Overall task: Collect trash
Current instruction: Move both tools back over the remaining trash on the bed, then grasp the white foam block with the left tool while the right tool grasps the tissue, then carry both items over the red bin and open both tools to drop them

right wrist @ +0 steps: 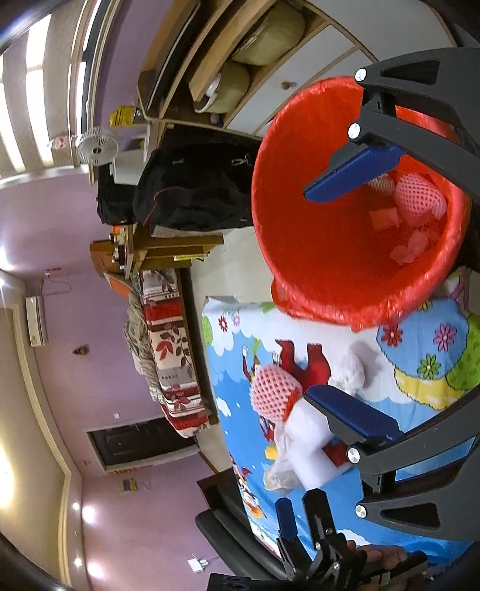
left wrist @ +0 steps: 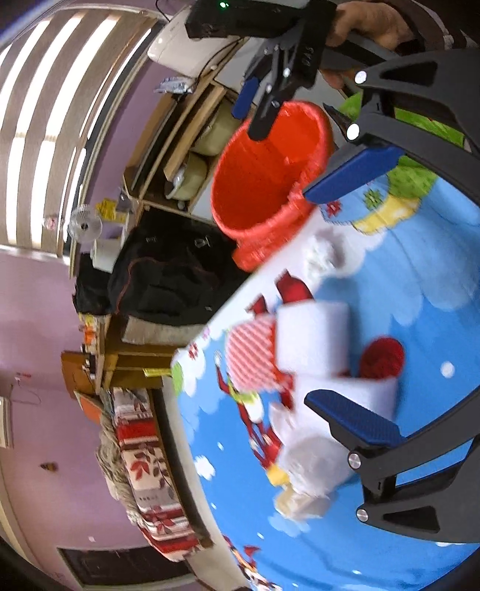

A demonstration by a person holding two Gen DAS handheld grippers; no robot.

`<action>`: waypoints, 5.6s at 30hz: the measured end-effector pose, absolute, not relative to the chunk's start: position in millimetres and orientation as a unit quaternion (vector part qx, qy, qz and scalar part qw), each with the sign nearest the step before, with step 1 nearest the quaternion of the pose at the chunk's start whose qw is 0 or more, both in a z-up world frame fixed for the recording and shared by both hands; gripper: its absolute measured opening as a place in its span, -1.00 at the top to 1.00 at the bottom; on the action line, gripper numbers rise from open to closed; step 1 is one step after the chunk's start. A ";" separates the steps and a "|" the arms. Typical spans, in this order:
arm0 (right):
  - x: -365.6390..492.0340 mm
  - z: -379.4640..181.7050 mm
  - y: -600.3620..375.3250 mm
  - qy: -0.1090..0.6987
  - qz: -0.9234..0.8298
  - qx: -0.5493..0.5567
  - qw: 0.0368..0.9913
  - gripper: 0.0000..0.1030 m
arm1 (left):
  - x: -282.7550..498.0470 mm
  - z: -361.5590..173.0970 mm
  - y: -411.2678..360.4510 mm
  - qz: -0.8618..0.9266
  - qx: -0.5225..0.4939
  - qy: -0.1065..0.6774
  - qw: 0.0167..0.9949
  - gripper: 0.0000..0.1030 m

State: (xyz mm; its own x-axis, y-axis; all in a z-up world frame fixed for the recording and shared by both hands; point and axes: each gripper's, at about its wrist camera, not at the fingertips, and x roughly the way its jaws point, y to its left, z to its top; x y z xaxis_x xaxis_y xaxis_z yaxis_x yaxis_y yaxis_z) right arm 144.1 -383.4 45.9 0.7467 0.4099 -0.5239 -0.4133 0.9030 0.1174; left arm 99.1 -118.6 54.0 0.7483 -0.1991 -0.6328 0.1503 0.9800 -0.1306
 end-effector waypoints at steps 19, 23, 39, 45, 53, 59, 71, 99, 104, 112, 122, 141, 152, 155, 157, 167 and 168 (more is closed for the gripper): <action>121.3 36.2 -326.5 0.292 0.269 -0.034 0.917 -0.84 | 56.5 51.7 -54.1 -0.028 -0.051 0.328 0.943 -0.90; 117.9 31.7 -317.3 0.299 0.282 -0.035 0.911 -0.84 | 53.1 45.7 -50.2 -0.012 -0.037 0.334 0.942 -0.90; 117.5 10.4 -299.9 0.328 0.295 -0.043 0.896 -0.84 | 57.2 14.9 -38.2 -0.025 -0.065 0.369 0.927 -0.64; 122.2 2.2 -293.7 0.340 0.292 -0.050 0.892 -0.84 | 67.2 4.7 -39.1 -0.024 -0.060 0.384 0.921 -0.46; 127.0 -6.1 -281.7 0.348 0.292 -0.068 0.888 -0.84 | 82.4 -4.4 -47.1 -0.019 -0.043 0.395 0.918 -0.46; 139.4 -10.7 -274.1 0.350 0.284 -0.079 0.889 -0.84 | 99.7 -14.4 -49.9 -0.008 -0.030 0.412 0.911 -0.31; 163.0 -27.1 -259.7 0.370 0.271 -0.101 0.883 -0.60 | 117.7 -16.2 -50.9 -0.015 -0.034 0.421 0.906 0.04; 161.8 -21.9 -275.7 0.378 0.282 -0.081 0.878 0.48 | 127.9 -8.0 -72.8 -0.031 -0.019 0.411 0.911 0.04; 156.4 -12.0 -287.8 0.370 0.280 -0.068 0.883 0.49 | 127.1 -1.3 -72.7 -0.026 -0.021 0.403 0.915 0.04; 152.3 7.7 -305.1 0.351 0.272 -0.053 0.895 0.48 | 125.6 20.1 -75.8 -0.019 -0.015 0.378 0.925 0.04; 154.2 27.5 -338.0 0.331 0.245 -0.041 0.911 0.49 | 131.0 52.4 -99.9 -0.042 -0.002 0.350 0.936 0.04; 162.9 38.3 -396.9 0.321 0.190 -0.021 0.928 0.48 | 150.1 65.1 -172.4 -0.110 0.032 0.344 0.932 0.04; 169.0 39.1 -426.1 0.320 0.161 -0.012 0.934 0.48 | 164.8 59.1 -206.1 -0.143 0.037 0.354 0.924 0.04; 170.6 39.7 -432.2 0.318 0.156 -0.008 0.935 0.48 | 169.5 58.8 -211.1 -0.149 0.037 0.357 0.922 0.04; 171.5 40.5 -434.9 0.317 0.153 -0.006 0.936 0.48 | 172.8 58.7 -214.2 -0.154 0.036 0.357 0.920 0.04; 178.9 44.2 -449.9 0.311 0.138 0.003 0.940 0.48 | 189.2 64.5 -232.1 -0.173 0.030 0.360 0.916 0.04; 179.4 45.1 -451.7 0.309 0.135 0.004 0.941 0.47 | 190.9 65.7 -234.6 -0.176 0.029 0.359 0.916 0.04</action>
